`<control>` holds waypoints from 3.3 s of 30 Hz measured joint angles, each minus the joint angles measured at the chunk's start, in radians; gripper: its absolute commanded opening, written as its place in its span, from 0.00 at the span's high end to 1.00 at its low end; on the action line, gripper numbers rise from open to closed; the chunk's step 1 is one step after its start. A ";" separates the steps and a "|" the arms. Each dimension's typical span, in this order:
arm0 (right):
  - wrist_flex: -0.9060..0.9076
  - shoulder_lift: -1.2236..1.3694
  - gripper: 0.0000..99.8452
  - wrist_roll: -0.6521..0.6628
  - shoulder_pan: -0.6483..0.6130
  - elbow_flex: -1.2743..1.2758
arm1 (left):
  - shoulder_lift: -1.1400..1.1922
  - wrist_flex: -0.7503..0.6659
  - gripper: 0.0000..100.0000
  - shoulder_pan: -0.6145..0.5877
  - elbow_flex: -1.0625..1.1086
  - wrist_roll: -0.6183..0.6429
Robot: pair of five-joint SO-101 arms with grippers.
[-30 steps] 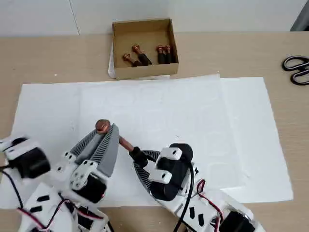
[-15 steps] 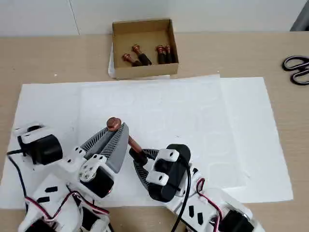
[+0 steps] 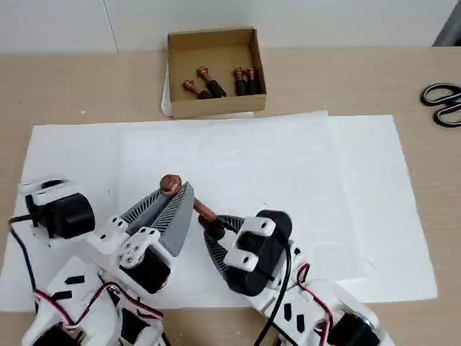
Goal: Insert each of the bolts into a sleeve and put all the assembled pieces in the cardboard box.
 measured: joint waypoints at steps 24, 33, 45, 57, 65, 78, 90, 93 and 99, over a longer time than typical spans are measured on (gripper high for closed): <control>-0.054 -0.003 1.00 0.000 0.012 -0.002 | 0.015 -0.040 0.99 0.112 0.152 -0.028; -0.078 0.002 1.00 0.071 0.012 0.003 | 0.006 -0.009 0.99 0.118 0.178 -0.025; -0.078 0.003 1.00 0.137 0.018 0.011 | 0.005 -0.008 0.99 0.141 0.193 -0.025; -0.078 0.003 1.00 0.149 0.018 0.011 | 0.005 -0.008 0.99 0.141 0.193 -0.025; -0.078 0.003 1.00 0.152 0.018 0.011 | 0.005 0.003 0.82 0.141 0.193 -0.025; -0.077 0.005 1.00 0.153 0.018 0.025 | 0.003 0.015 0.70 0.141 0.221 -0.025; -0.077 0.005 1.00 0.153 0.018 0.029 | 0.003 0.017 0.70 0.141 0.206 -0.025; -0.077 0.005 1.00 0.153 0.018 0.029 | 0.003 0.017 0.70 0.141 0.203 -0.025; -0.074 0.005 1.00 0.153 0.018 0.031 | 0.003 0.038 0.65 0.141 0.224 -0.025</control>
